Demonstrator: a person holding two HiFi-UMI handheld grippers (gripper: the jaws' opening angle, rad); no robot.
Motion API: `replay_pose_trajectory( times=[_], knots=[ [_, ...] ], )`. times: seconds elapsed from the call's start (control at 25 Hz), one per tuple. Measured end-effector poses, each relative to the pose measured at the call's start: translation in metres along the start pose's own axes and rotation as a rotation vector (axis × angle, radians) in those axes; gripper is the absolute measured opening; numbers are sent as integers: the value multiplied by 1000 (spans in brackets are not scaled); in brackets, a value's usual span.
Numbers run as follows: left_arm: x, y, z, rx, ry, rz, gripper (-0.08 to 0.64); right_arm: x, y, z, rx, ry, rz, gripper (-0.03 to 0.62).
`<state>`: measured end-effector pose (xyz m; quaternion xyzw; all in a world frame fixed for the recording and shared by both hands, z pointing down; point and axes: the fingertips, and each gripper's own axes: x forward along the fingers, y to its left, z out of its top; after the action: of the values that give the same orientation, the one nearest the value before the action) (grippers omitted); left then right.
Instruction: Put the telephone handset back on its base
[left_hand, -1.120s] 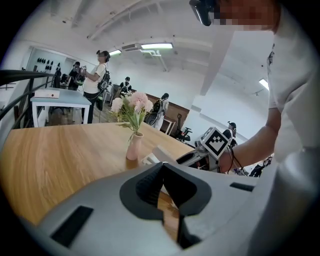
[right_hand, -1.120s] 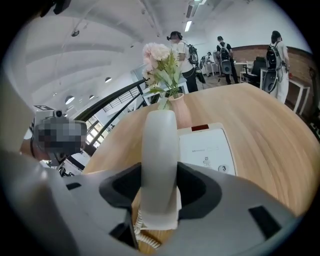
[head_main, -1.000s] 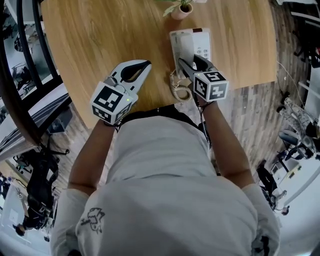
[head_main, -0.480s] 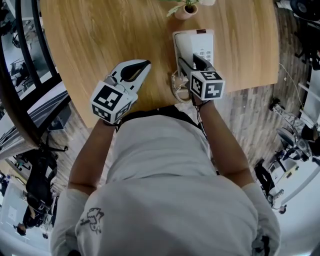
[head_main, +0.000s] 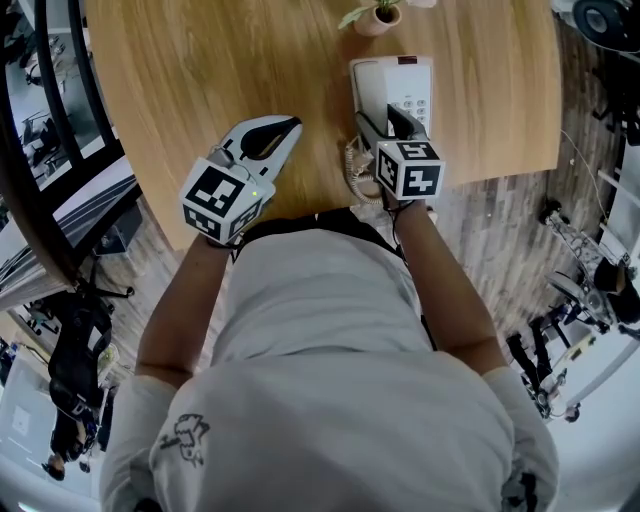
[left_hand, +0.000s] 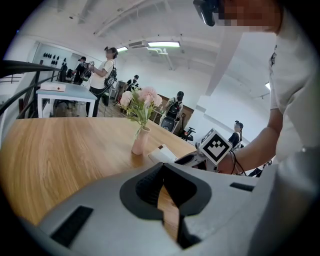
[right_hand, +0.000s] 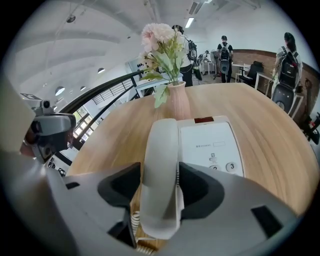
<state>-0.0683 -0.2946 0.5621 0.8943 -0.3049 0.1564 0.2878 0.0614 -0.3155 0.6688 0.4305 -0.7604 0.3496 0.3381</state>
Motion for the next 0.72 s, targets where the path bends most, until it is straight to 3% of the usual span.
replay_pose_trajectory(
  times=[0.32,0.72],
  knots=[
    [2,-29,4,45,-3,0,6,-35,-3,4,-38,-72,10,267],
    [-7,-112,16,108,-72,37,6,-133,8,-3,-187,-202,59,257]
  ],
)
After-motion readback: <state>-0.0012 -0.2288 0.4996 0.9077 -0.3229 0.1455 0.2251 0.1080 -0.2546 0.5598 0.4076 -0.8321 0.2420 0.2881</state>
